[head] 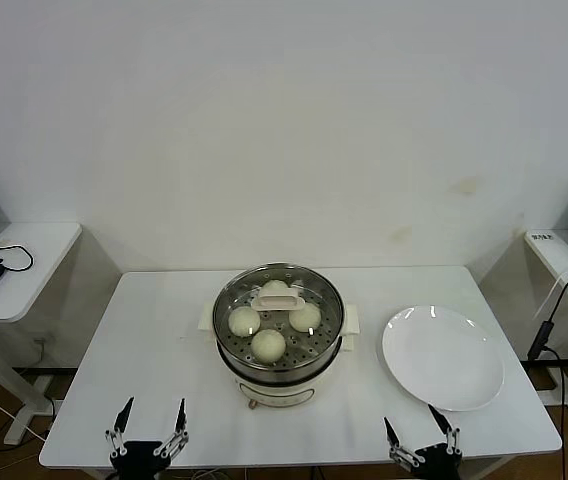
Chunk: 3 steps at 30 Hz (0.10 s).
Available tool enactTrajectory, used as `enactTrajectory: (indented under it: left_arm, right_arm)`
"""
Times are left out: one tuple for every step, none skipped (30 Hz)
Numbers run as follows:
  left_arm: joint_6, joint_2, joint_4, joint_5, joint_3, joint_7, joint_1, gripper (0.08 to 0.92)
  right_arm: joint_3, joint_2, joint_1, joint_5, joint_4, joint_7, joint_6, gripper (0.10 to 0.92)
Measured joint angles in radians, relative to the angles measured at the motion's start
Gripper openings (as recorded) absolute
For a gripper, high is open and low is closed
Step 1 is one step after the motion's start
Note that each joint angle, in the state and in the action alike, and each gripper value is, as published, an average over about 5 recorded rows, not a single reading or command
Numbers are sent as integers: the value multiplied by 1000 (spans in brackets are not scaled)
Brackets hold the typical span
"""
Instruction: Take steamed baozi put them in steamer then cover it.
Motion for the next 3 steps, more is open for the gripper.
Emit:
enactTrajectory:
  left_arm:
    - [4,-1,1,-6,-1,0,6,823]
    - [6,-1,2,-8,-2,0,9,823]
    - [8,-2,2,-11,-3,0,12,823]
  right_arm:
    - [-1,-2,-1,5,2,3,-7,823]
    - [-2,-3,-2,7,3,4,-11,823]
    - [-2,-4,-2,9,4,5,-14,823]
